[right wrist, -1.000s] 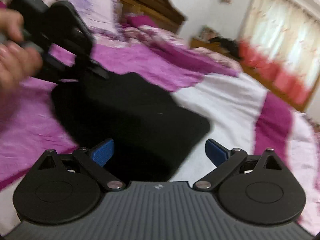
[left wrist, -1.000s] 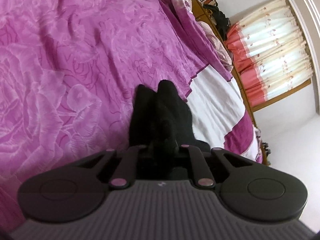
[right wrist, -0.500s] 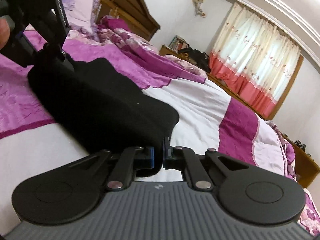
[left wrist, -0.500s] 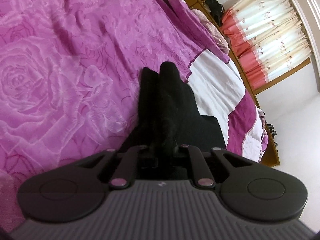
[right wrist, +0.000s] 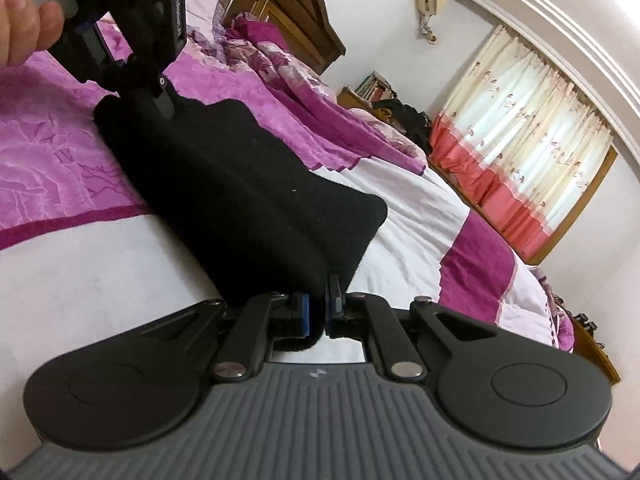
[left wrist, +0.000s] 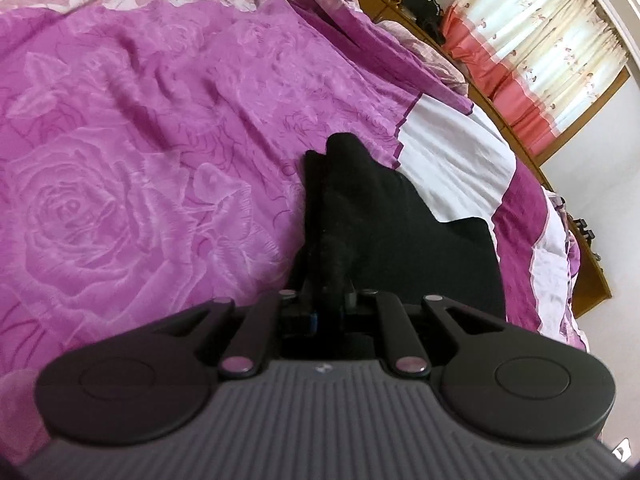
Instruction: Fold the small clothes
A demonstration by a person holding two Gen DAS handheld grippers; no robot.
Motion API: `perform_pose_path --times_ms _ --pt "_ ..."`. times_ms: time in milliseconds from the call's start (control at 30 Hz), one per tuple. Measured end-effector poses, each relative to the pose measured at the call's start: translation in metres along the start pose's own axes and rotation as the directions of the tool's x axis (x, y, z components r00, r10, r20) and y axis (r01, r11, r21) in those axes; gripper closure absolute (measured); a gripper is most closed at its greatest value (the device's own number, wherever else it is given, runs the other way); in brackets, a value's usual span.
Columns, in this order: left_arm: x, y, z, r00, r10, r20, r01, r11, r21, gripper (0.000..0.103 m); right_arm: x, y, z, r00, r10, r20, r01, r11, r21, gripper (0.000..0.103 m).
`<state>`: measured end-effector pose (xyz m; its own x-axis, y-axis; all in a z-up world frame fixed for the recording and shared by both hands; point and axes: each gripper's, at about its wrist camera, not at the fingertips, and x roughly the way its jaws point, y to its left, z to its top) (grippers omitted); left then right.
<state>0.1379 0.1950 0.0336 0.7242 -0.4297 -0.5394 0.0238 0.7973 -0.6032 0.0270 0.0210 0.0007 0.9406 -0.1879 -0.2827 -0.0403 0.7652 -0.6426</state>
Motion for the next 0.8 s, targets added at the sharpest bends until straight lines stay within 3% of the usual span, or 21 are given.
perform_pose_path --times_ms 200,300,333,367,400,467,500,533,567,633,667,733,767,800 --pt "0.003 0.003 -0.006 0.999 0.034 -0.004 -0.034 0.999 0.002 0.092 -0.002 -0.002 0.003 1.0 -0.002 -0.002 0.002 1.0 0.022 0.097" --pt "0.005 -0.008 -0.019 0.991 0.121 0.06 -0.125 0.989 0.073 0.088 0.0 0.003 -0.001 1.0 0.014 -0.019 -0.015 0.999 -0.038 0.096" --pt "0.003 -0.014 -0.025 0.984 0.151 0.094 -0.161 0.981 0.112 0.087 0.001 0.007 -0.002 1.0 0.021 -0.02 -0.023 0.996 -0.088 0.091" --pt "0.0 -0.024 -0.031 0.97 0.2 0.14 -0.223 0.96 0.168 0.078 -0.001 0.01 -0.006 1.0 0.025 -0.007 -0.026 0.99 -0.137 0.086" --pt "-0.002 -0.037 -0.036 0.943 0.268 0.196 -0.31 0.922 0.231 0.072 -0.006 0.01 -0.008 0.999 0.034 0.004 -0.033 0.988 -0.149 0.077" --pt "-0.007 -0.056 -0.042 0.88 0.369 0.301 -0.454 0.839 0.3 0.07 -0.017 -0.003 -0.01 0.994 0.113 -0.01 -0.113 0.989 -0.097 0.049" --pt "-0.01 -0.061 -0.04 0.865 0.379 0.328 -0.478 0.822 0.31 0.071 -0.023 -0.017 -0.011 0.982 0.184 -0.04 -0.185 0.982 -0.03 0.026" --pt "-0.014 -0.066 -0.036 0.858 0.37 0.356 -0.481 0.82 0.309 0.087 -0.029 -0.028 -0.011 0.974 0.223 -0.051 -0.221 0.975 0.033 0.021" --pt "-0.02 -0.073 -0.031 0.855 0.341 0.392 -0.471 0.825 0.311 0.096 -0.036 -0.044 -0.011 0.962 0.27 -0.033 -0.265 0.957 0.117 0.021" --pt "-0.03 -0.093 -0.021 0.832 0.277 0.481 -0.468 0.817 0.338 0.095 -0.05 -0.083 -0.008 0.935 0.345 0.081 -0.353 0.886 0.301 0.023" --pt "-0.031 -0.102 -0.018 0.829 0.244 0.503 -0.462 0.806 0.37 0.096 -0.05 -0.097 -0.005 0.931 0.345 0.12 -0.364 0.854 0.371 0.023" --pt "-0.023 -0.123 -0.008 0.871 0.175 0.458 -0.408 0.778 0.478 0.096 -0.042 -0.122 0.007 0.933 0.31 0.184 -0.36 0.788 0.5 0.029" --pt "-0.014 -0.131 -0.003 0.902 0.166 0.398 -0.37 0.772 0.517 0.096 -0.034 -0.126 0.013 0.935 0.293 0.202 -0.355 0.77 0.53 0.031" --pt "-0.001 -0.138 0.001 0.931 0.173 0.321 -0.334 0.757 0.561 0.096 -0.022 -0.123 0.021 0.941 0.271 0.204 -0.339 0.778 0.529 0.036"
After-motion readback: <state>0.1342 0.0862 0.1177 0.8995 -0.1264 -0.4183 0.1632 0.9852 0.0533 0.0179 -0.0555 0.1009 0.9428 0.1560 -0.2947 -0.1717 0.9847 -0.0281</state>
